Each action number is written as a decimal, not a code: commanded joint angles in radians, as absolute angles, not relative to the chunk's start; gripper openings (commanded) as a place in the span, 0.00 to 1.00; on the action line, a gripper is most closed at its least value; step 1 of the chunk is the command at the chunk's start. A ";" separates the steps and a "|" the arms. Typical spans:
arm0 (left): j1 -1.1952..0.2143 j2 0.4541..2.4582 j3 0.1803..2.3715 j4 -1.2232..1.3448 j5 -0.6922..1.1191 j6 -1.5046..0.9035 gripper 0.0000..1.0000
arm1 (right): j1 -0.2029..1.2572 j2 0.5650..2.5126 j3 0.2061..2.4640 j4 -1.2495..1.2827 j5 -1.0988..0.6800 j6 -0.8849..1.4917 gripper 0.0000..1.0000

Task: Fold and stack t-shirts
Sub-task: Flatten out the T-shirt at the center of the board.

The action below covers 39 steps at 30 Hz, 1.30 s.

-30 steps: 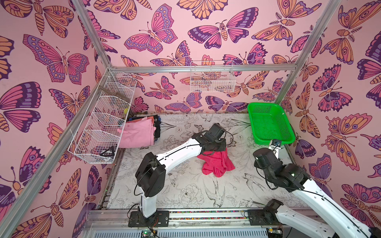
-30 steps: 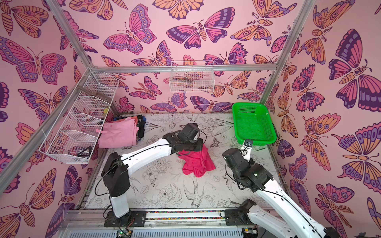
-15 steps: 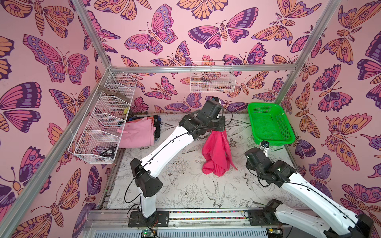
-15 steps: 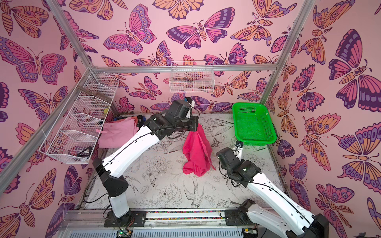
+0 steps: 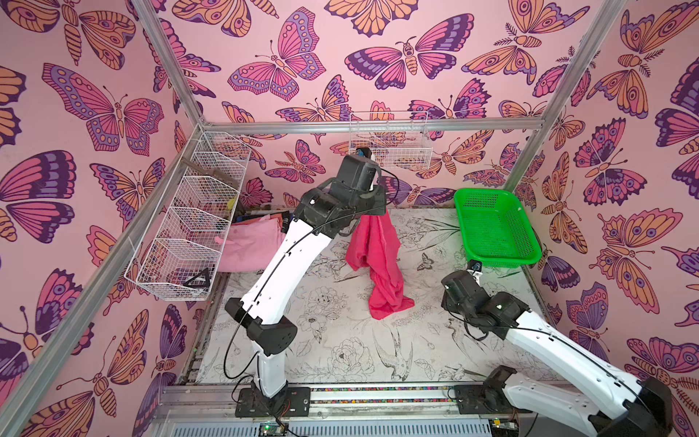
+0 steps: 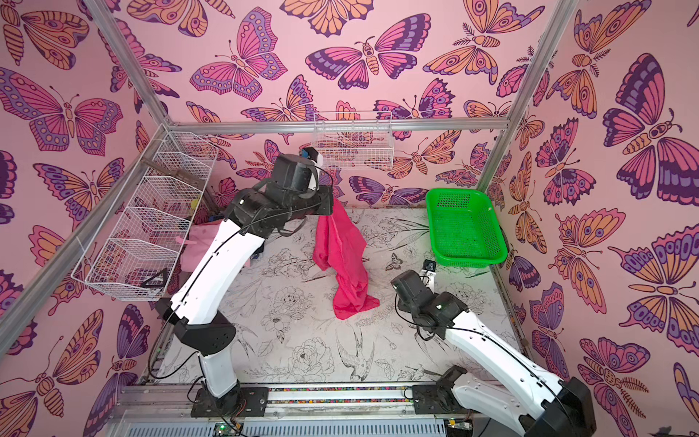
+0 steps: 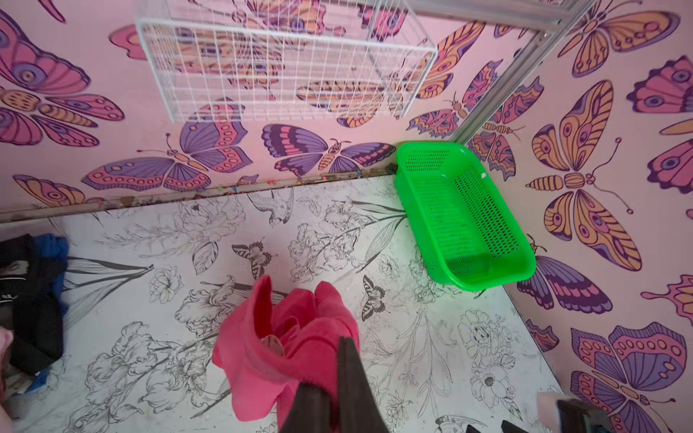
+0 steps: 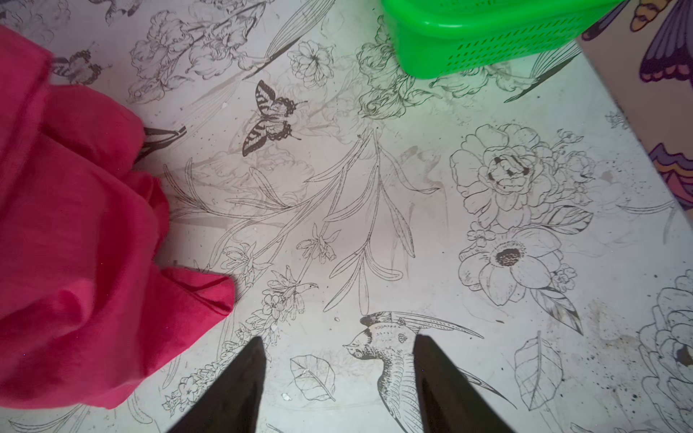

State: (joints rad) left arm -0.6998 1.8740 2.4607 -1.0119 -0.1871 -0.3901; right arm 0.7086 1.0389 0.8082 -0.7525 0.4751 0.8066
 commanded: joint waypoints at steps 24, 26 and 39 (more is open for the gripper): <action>-0.655 1.733 2.395 -1.129 -0.484 -0.281 0.00 | 0.713 1.516 1.035 -0.559 0.261 0.628 0.66; -0.652 1.706 2.348 -1.129 -0.502 -0.282 0.00 | 0.712 1.554 1.074 -0.551 0.255 0.618 0.66; -0.649 1.469 1.796 -1.042 -0.503 -0.456 0.00 | 0.712 1.682 1.222 -0.553 0.269 0.585 0.66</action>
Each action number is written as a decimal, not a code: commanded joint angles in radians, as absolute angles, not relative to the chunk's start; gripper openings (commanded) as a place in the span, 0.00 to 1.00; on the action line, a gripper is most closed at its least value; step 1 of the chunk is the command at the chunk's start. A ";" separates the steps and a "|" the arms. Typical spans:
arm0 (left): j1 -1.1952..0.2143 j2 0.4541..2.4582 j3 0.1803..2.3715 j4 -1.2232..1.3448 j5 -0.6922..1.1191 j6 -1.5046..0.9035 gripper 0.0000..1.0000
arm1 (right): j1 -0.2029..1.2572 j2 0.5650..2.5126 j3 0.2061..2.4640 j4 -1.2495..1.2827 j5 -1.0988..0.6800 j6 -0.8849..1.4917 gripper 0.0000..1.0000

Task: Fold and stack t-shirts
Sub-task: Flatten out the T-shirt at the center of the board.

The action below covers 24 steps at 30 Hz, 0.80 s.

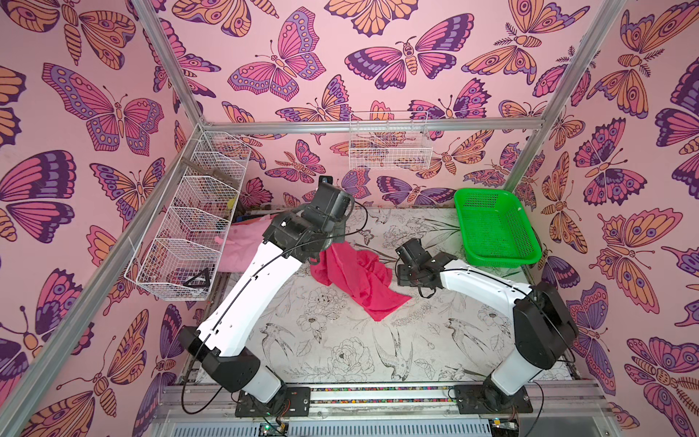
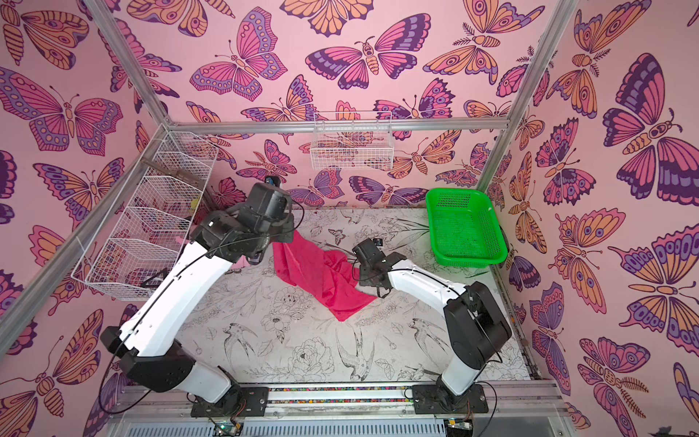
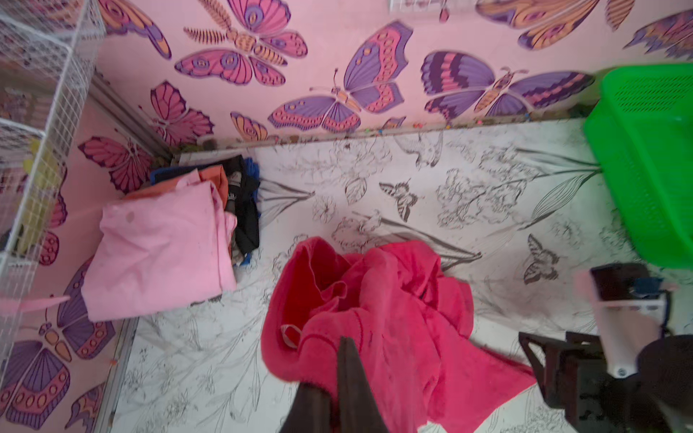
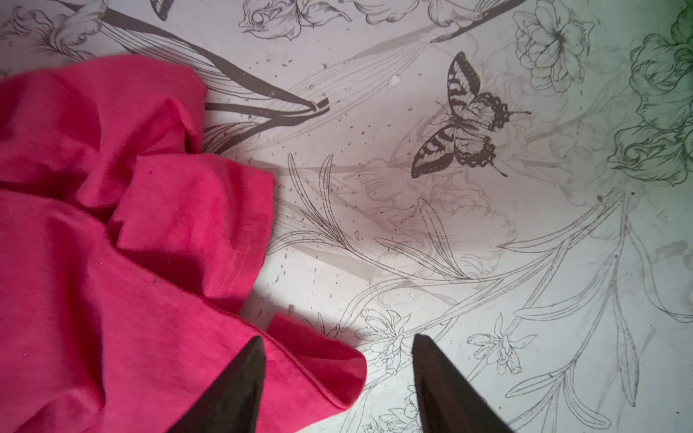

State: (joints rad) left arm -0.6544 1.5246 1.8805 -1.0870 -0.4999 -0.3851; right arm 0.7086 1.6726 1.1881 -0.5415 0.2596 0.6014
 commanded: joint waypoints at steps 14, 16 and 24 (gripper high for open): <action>-0.650 1.209 1.412 -1.031 -0.519 -0.615 0.00 | 0.716 1.734 1.234 -0.571 0.202 0.572 0.65; -0.649 1.193 1.388 -1.035 -0.540 -0.626 0.00 | 0.722 1.734 1.216 -0.568 0.195 0.573 0.65; -0.616 1.118 1.368 -1.083 -0.649 -0.656 0.00 | 0.757 1.731 1.158 -0.543 0.154 0.574 0.65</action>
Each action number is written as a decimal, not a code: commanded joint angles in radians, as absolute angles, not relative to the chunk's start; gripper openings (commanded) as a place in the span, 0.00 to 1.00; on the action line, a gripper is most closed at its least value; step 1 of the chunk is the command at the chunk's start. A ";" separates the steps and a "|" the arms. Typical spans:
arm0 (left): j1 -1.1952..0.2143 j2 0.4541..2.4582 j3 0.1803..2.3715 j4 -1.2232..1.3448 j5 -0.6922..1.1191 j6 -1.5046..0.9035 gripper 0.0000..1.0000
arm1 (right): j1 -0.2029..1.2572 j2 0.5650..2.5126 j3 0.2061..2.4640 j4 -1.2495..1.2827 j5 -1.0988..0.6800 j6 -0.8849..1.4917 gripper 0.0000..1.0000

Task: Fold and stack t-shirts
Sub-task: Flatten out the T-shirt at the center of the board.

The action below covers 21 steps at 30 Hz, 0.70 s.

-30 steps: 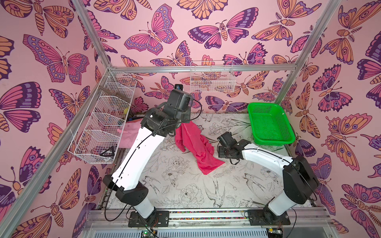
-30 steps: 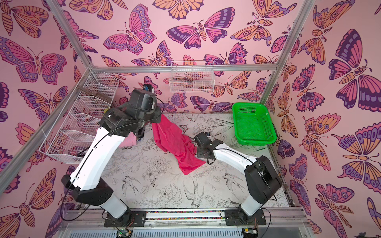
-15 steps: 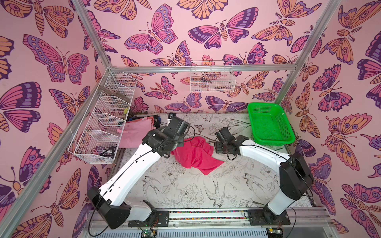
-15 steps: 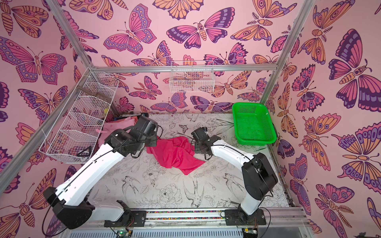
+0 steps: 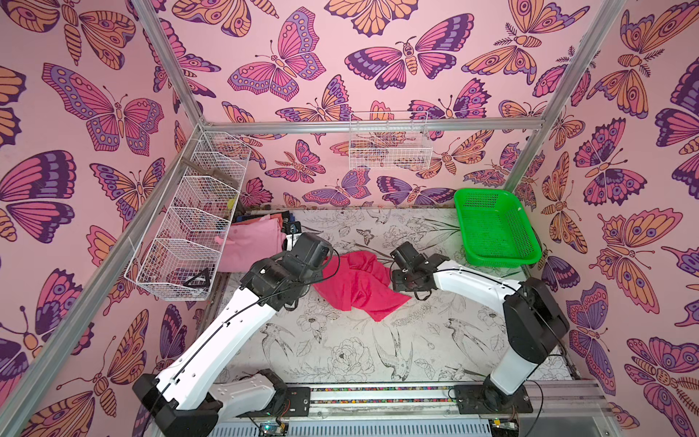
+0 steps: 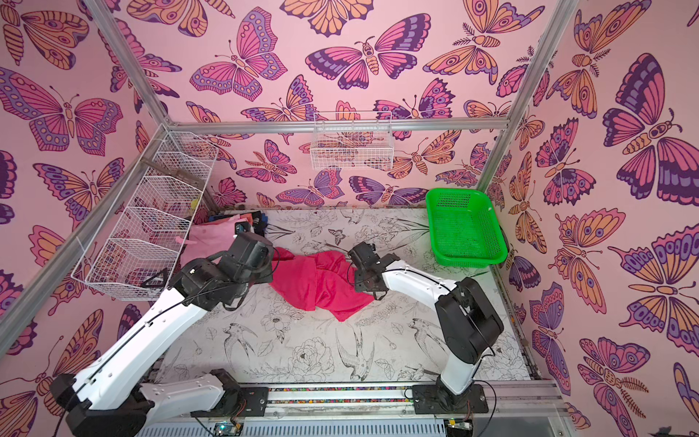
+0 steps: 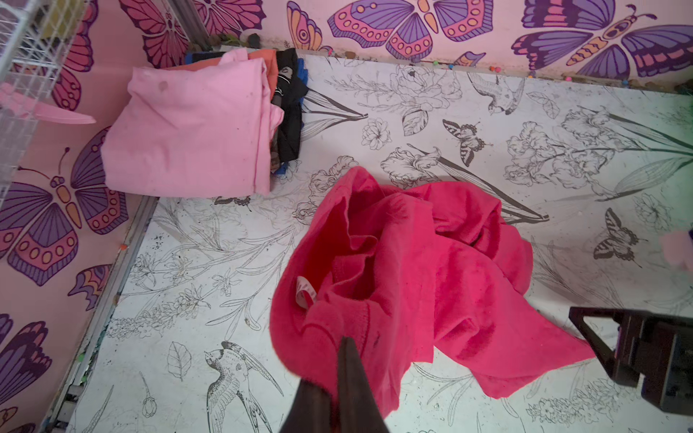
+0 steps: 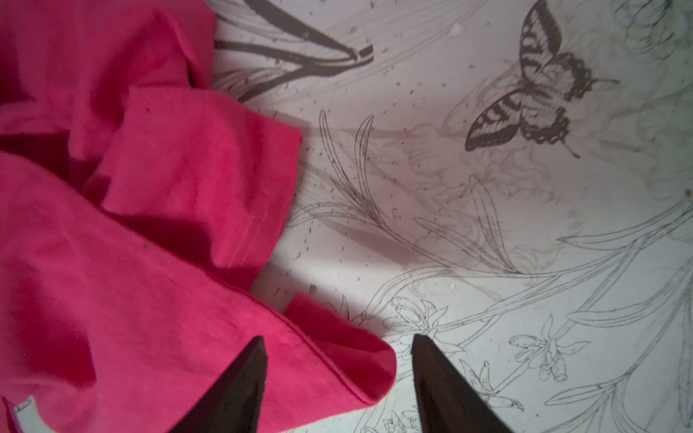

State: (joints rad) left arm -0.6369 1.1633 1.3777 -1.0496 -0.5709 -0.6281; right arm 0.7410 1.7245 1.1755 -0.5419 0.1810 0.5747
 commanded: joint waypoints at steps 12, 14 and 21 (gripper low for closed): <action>-0.524 0.921 1.253 -1.142 -0.678 -0.749 0.00 | 0.802 1.691 1.062 -0.551 0.181 0.603 0.65; -0.517 0.920 1.233 -1.141 -0.659 -0.760 0.00 | 0.802 1.694 1.065 -0.548 0.182 0.601 0.65; -0.514 0.966 1.224 -1.127 -0.612 -0.766 0.00 | 0.802 1.727 1.123 -0.552 0.195 0.573 0.65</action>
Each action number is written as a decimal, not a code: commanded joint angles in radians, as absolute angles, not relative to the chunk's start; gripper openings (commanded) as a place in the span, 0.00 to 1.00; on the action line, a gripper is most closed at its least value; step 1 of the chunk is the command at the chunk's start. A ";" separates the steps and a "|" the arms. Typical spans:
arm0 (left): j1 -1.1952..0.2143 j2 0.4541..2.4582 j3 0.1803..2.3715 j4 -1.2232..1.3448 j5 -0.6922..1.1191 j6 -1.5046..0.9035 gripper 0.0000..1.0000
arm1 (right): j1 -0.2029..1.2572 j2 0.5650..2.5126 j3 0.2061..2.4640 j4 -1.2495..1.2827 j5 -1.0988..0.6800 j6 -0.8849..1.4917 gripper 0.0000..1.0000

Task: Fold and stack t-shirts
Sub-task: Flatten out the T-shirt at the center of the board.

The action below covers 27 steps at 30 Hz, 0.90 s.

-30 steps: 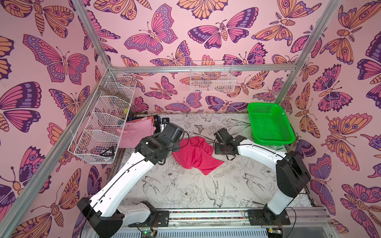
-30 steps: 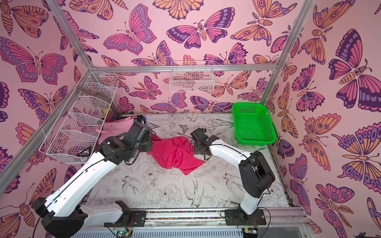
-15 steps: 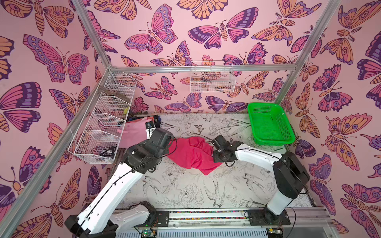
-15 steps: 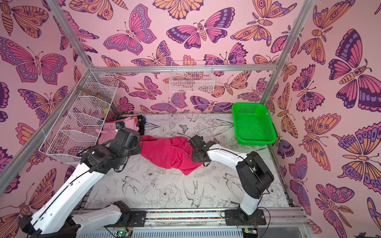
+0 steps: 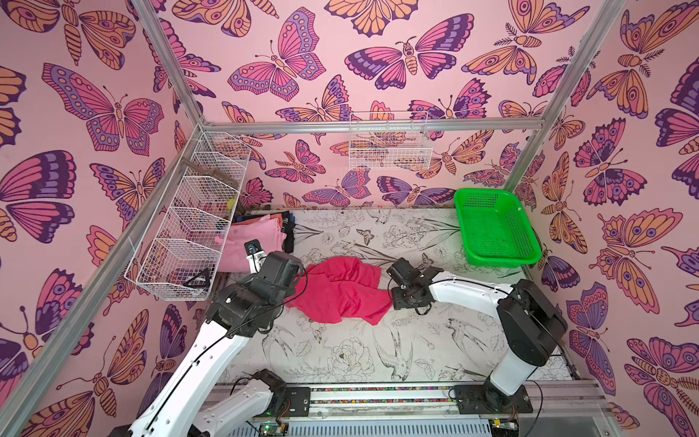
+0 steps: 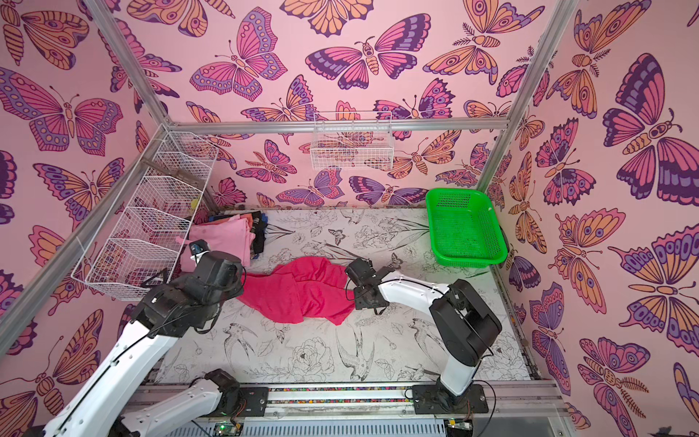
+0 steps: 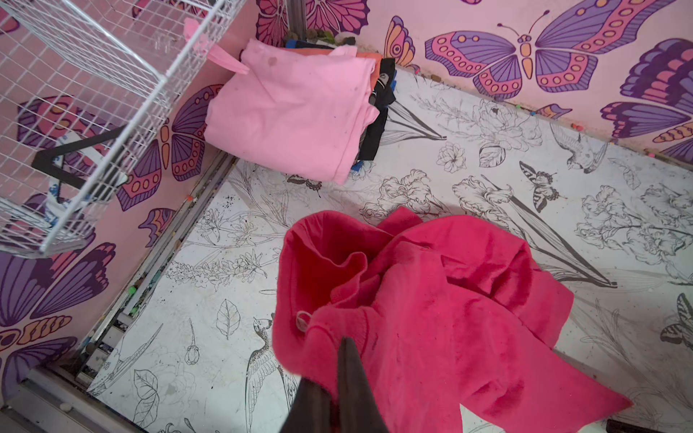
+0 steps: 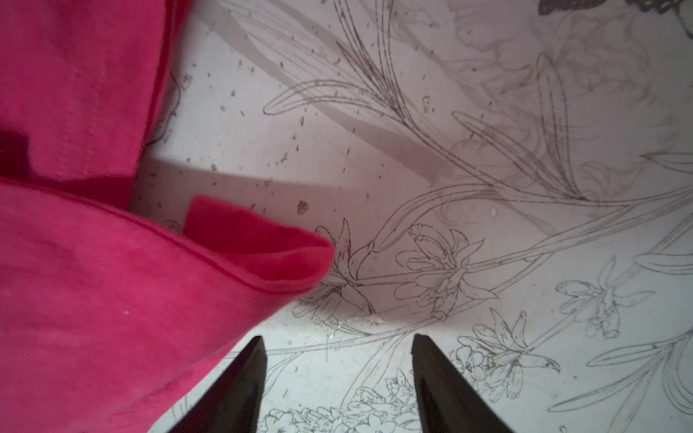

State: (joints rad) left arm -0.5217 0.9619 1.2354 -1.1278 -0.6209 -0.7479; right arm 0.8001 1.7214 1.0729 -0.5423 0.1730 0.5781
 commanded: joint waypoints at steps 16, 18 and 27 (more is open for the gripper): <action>-0.512 0.971 1.208 -1.096 -0.583 -0.767 0.00 | 0.802 1.869 1.227 -0.528 0.163 0.537 0.64; -0.514 0.973 1.206 -1.091 -0.579 -0.769 0.00 | 0.802 1.884 1.233 -0.519 0.155 0.534 0.64; -0.513 0.982 1.200 -1.080 -0.569 -0.772 0.00 | 0.802 1.918 1.259 -0.519 0.129 0.535 0.21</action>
